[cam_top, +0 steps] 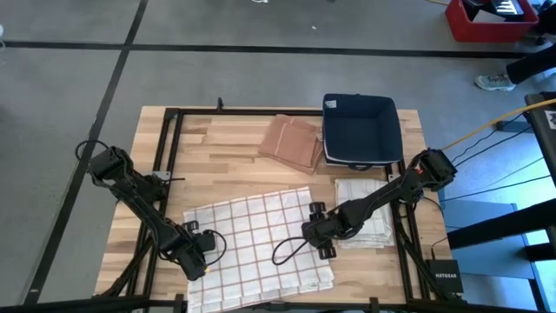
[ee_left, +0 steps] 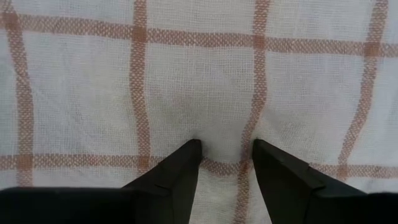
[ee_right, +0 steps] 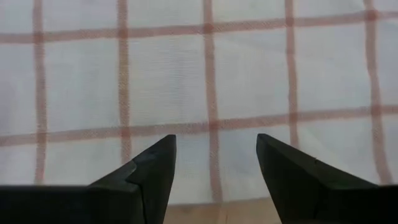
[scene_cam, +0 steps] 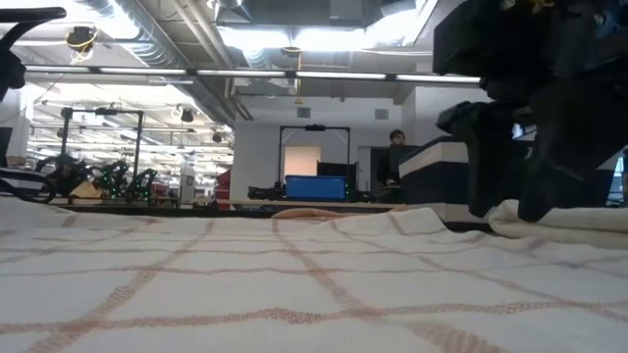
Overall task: Fold towel
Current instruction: Fold the white towel
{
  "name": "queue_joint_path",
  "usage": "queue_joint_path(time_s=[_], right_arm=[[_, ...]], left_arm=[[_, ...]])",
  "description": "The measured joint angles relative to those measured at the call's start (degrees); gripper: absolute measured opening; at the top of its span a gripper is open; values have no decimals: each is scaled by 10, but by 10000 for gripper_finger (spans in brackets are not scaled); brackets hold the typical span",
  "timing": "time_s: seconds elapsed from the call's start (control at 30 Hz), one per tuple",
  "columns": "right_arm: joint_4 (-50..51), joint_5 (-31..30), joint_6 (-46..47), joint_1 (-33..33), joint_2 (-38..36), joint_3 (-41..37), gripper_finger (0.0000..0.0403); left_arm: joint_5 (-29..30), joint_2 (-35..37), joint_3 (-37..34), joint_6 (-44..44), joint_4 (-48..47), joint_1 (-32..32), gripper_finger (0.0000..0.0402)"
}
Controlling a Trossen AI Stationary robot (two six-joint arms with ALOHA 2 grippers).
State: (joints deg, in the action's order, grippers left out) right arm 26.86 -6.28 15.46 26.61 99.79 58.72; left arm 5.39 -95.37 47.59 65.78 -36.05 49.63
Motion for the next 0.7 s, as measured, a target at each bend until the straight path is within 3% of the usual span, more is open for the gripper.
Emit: queue_joint_path(time_s=[0.37,0.6,0.7], right_arm=[[-70,17,-9,-17,4,-72,225],[-89,0,-7,-16,2,-104,224],[-93,-2,9,-16,2,-113,204]], left_arm=[[6,0,-1,-11,6,14,178],[7,0,-1,-25,2,13,148],[6,0,-1,-31,2,13,118]])
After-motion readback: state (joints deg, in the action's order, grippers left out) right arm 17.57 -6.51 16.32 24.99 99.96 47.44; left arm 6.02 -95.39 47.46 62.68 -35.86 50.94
